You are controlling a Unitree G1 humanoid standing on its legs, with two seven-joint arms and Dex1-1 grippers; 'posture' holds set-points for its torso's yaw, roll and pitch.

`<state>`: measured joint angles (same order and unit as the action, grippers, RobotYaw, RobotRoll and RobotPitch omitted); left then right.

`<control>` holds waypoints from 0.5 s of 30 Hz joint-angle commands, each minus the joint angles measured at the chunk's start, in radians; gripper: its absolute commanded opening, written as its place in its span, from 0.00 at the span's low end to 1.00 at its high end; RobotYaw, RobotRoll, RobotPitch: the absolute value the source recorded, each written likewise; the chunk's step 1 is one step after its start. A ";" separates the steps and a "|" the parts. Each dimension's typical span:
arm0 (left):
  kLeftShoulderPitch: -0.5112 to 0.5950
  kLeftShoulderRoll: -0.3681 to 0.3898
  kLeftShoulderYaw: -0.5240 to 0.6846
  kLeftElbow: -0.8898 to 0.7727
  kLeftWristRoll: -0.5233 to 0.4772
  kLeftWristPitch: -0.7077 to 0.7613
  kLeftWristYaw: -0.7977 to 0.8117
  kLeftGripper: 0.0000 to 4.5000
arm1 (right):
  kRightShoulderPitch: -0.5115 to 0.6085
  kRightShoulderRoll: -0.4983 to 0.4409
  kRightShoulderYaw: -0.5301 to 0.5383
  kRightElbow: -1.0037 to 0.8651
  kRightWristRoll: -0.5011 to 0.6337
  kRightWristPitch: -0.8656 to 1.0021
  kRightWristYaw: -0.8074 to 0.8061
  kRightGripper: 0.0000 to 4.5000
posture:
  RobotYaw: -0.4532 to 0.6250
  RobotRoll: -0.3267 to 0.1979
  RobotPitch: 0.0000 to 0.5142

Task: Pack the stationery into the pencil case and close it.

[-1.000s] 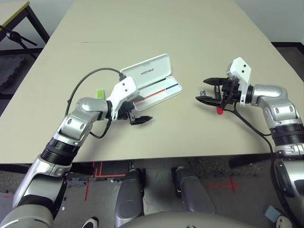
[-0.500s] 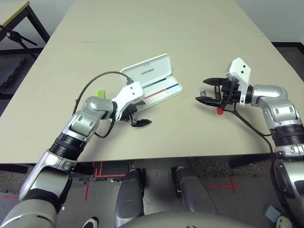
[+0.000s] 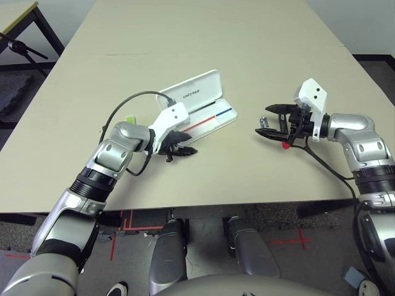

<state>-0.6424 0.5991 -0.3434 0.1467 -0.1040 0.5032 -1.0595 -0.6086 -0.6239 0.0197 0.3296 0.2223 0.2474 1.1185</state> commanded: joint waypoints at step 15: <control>0.022 0.117 -0.004 -0.054 0.037 -0.228 -0.178 0.00 | 0.004 -0.065 0.002 -0.091 0.069 0.097 0.077 1.00 | 0.29 0.62 0.32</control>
<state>-0.6398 0.6976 -0.3435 0.1267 -0.0742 0.3081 -1.2056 -0.6125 -0.6771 0.0187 0.2719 0.2759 0.3273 1.1739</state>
